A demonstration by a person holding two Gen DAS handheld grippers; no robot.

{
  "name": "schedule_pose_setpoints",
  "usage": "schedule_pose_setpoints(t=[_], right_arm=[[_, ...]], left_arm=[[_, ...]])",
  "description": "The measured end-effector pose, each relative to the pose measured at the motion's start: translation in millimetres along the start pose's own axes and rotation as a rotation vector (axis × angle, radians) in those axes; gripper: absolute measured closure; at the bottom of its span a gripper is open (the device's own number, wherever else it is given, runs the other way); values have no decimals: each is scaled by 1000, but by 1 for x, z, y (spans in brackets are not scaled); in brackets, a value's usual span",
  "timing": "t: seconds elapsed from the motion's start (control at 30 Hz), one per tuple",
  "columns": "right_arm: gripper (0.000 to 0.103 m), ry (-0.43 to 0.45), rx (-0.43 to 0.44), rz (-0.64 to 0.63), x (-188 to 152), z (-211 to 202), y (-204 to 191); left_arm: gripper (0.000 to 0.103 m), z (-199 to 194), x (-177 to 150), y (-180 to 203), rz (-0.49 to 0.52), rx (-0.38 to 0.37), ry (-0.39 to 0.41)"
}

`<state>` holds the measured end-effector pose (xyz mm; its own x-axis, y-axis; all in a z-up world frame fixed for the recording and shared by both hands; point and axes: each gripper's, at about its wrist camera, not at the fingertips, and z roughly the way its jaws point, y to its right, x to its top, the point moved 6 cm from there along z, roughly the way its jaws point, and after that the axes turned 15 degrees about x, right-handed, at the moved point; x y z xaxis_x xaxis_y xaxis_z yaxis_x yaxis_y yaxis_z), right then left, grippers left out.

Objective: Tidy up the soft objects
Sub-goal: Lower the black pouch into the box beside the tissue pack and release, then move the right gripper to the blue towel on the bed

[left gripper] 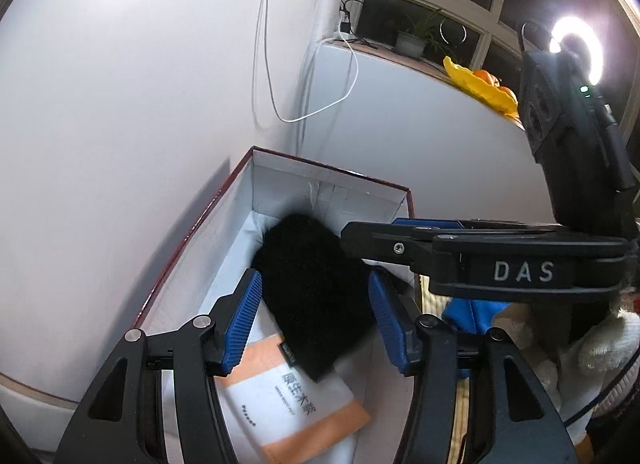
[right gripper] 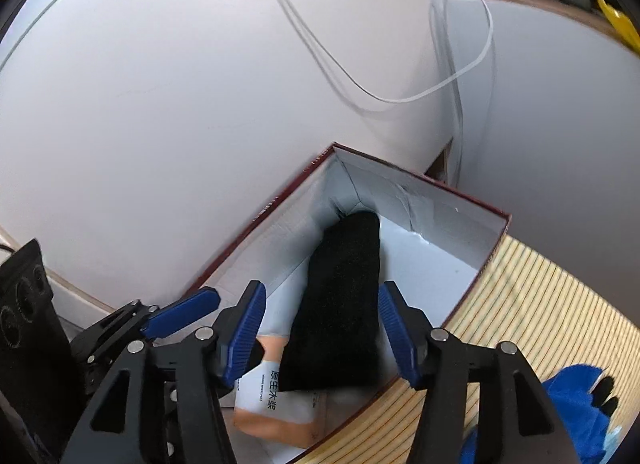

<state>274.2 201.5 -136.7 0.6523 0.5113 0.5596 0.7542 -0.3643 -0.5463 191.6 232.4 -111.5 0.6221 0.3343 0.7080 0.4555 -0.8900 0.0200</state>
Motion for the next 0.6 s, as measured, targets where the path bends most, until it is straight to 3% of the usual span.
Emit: schedule_pose_setpoints(t=[0.3,0.6], right_arm=[[48,16,2,46,-5,-10,18],[48,52,-9,43,-13,-45,11]], left_arm=[[48,-4,-1,-2,-5,-14,-1],[48,-17,-8,2,-8,-24,3]])
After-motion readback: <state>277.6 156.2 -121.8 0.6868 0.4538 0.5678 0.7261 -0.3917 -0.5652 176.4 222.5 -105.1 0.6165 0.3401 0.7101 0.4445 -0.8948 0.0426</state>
